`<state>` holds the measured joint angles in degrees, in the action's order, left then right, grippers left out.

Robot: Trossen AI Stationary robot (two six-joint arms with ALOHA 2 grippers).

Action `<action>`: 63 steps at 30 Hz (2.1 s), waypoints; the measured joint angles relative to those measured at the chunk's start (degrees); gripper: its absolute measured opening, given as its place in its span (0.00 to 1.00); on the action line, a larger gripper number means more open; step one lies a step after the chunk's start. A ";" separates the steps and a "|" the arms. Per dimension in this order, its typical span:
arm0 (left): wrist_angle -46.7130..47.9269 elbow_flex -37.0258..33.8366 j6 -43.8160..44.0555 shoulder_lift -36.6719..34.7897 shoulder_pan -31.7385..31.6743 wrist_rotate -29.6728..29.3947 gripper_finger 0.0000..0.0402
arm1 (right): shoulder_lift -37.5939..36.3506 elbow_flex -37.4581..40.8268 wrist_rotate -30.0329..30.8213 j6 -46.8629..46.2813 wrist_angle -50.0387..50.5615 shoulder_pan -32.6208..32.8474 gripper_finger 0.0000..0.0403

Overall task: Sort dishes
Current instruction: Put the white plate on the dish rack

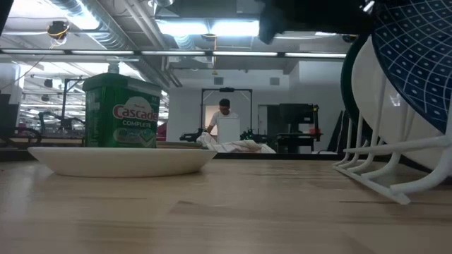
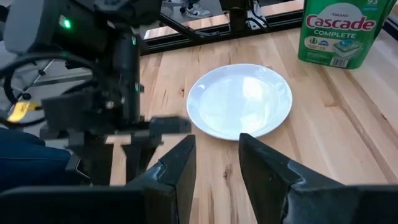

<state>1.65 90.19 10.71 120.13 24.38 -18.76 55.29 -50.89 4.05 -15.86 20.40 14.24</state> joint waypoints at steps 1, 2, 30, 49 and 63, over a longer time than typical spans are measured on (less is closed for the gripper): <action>1.63 0.00 0.62 -0.61 -0.11 0.00 0.43 | 0.00 0.01 0.01 -0.30 0.05 0.00 0.31; 3.16 0.02 1.01 -1.20 -0.16 0.00 0.43 | 0.00 0.00 0.00 -0.42 0.31 0.00 0.31; 81.88 -7.13 26.49 -9.52 4.17 4.99 0.43 | 0.09 0.00 -0.65 -4.81 0.74 0.02 0.31; 53.69 -46.39 38.87 -53.86 -1.79 4.32 0.43 | 0.09 -0.02 -2.14 -6.45 0.72 0.04 0.31; 30.21 -69.85 57.37 -69.42 -1.97 1.17 0.43 | 0.09 -0.04 -2.13 -6.73 0.11 0.04 0.31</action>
<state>31.85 20.35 68.08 50.70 22.41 -17.59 55.37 -50.94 1.92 -22.59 20.51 14.28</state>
